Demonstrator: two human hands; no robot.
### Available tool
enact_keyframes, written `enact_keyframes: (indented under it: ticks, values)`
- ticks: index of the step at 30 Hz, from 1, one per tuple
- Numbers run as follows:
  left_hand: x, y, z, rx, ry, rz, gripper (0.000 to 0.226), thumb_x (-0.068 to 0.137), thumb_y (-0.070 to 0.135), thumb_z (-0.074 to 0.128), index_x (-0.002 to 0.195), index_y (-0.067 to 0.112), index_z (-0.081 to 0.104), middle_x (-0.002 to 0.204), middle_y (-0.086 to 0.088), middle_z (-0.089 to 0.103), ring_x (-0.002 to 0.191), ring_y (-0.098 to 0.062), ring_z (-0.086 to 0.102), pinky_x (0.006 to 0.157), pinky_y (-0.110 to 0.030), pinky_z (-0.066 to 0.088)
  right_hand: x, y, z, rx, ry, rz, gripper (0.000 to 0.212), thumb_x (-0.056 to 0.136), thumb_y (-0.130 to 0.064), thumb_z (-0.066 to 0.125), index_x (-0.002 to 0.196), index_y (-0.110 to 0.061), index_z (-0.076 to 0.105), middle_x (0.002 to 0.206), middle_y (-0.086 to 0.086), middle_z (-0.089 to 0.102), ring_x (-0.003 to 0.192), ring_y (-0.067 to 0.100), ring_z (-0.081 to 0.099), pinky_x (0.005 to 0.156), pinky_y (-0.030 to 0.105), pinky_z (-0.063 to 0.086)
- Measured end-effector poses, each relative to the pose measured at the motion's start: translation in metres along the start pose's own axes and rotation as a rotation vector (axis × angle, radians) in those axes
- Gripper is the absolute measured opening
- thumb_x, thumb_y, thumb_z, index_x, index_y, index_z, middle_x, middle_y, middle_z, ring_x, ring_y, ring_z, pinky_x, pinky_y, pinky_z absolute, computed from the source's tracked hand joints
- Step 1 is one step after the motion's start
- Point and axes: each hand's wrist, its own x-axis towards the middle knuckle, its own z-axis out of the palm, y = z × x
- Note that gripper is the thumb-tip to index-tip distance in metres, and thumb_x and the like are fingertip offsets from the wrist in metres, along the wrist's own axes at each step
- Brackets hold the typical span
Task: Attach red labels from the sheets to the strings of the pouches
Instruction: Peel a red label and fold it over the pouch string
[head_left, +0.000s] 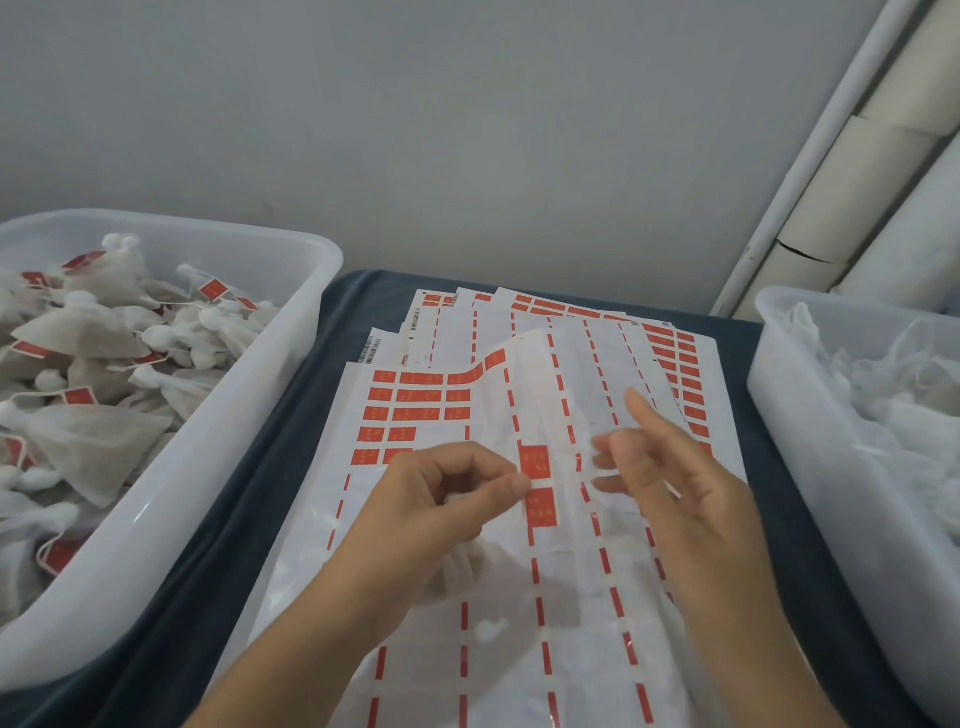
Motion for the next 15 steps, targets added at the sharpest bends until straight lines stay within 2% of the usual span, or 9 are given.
enact_keyframes:
  ticks: [3,5,7,10,12,15]
  values:
    - [0.0001,-0.0002,0.0004,-0.102,-0.009,-0.033,0.032,0.049,0.048,0.069,0.067,0.022,0.073,0.063,0.006,0.066,0.048,0.000,0.049,0.051,-0.010,0.042,0.0027,-0.0026,-0.0019,0.122,-0.156,0.109,0.033,0.060,-0.055,0.058,0.088,-0.039,0.068,0.084,-0.024,0.069,0.078,0.000,0.067,0.058,0.009,0.048]
    - [0.0011,-0.0014,0.0018,-0.104,0.008,-0.024,0.033,0.048,0.049,0.068,0.066,0.022,0.072,0.057,0.004,0.060,0.047,-0.001,0.045,0.050,-0.010,0.041,0.0013,-0.0047,0.0026,0.141,-0.233,0.135,0.026,0.056,-0.048,0.064,0.076,-0.035,0.071,0.075,-0.016,0.071,0.067,0.007,0.067,0.056,0.007,0.048]
    - [0.0016,-0.0021,0.0035,-0.103,0.016,-0.012,0.033,0.047,0.048,0.067,0.065,0.021,0.072,0.053,0.003,0.055,0.046,-0.001,0.043,0.048,-0.010,0.040,0.0001,-0.0039,0.0061,0.140,-0.228,0.125,0.021,0.054,-0.045,0.066,0.070,-0.033,0.072,0.071,-0.012,0.071,0.062,0.010,0.067,0.055,0.006,0.047]
    - [0.0009,-0.0021,0.0067,-0.068,0.024,-0.003,0.030,0.049,0.046,0.067,0.063,0.021,0.072,0.053,0.007,0.059,0.047,0.001,0.050,0.048,-0.008,0.040,-0.0004,-0.0026,0.0062,0.161,-0.171,0.118,0.020,0.056,-0.043,0.065,0.069,-0.029,0.071,0.067,-0.011,0.071,0.060,0.009,0.066,0.053,0.005,0.046]
    - [0.0008,-0.0017,0.0081,-0.039,0.032,0.002,0.024,0.054,0.041,0.066,0.064,0.019,0.071,0.054,0.010,0.061,0.050,0.002,0.054,0.048,-0.007,0.041,-0.0015,-0.0032,0.0068,0.153,-0.154,0.109,0.023,0.058,-0.043,0.063,0.071,-0.025,0.070,0.066,-0.012,0.070,0.061,0.007,0.065,0.053,0.004,0.045]
    - [0.0011,-0.0021,0.0099,0.086,0.095,0.057,0.023,0.054,0.045,0.065,0.064,0.025,0.070,0.056,0.012,0.062,0.053,0.001,0.055,0.051,-0.006,0.042,-0.0023,-0.0023,0.0071,0.126,-0.124,0.109,0.023,0.060,-0.042,0.062,0.073,-0.024,0.068,0.066,-0.015,0.068,0.065,0.002,0.064,0.053,0.001,0.043]
